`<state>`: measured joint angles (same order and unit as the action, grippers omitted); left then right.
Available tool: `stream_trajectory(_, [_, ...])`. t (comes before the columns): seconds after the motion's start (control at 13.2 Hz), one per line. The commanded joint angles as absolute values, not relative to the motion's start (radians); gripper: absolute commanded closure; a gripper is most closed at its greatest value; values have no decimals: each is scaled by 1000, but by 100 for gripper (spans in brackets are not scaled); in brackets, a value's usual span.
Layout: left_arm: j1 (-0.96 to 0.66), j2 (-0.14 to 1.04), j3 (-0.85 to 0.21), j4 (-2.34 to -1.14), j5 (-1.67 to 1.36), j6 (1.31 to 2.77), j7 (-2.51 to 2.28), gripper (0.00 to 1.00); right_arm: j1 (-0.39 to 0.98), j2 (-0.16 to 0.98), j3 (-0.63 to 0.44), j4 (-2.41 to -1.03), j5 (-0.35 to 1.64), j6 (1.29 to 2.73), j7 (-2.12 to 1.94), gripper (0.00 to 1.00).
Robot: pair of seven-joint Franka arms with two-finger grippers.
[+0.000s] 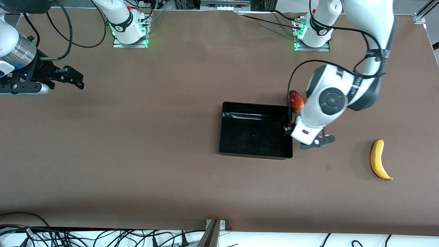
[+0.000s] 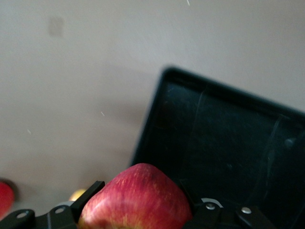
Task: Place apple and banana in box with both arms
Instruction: 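Carry the red apple with the left gripper over the black box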
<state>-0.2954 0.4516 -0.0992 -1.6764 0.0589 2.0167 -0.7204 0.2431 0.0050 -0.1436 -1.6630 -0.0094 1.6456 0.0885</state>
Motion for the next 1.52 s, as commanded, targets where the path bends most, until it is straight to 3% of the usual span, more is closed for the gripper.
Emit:
stream_trajectory(0.0, [-362, 472, -90, -1680, 51, 2022, -831, 92, 239, 18, -143, -1635, -25, 1646, 84, 0])
stream_trajectory(0.53, [-460, 525, -149, -1672, -101, 2051, -867, 94, 232, 21, -147, -1634, -28, 1657, 74, 0])
stream_trajectory(1.14, [-503, 670, -158, -1672, -83, 2256, -920, 94, 232, 28, -147, -1634, -25, 1667, 74, 0])
stream_trajectory(1.44, [-506, 706, -160, -1675, -40, 2272, -942, 88, 233, 28, -147, -1634, -21, 1667, 74, 0])
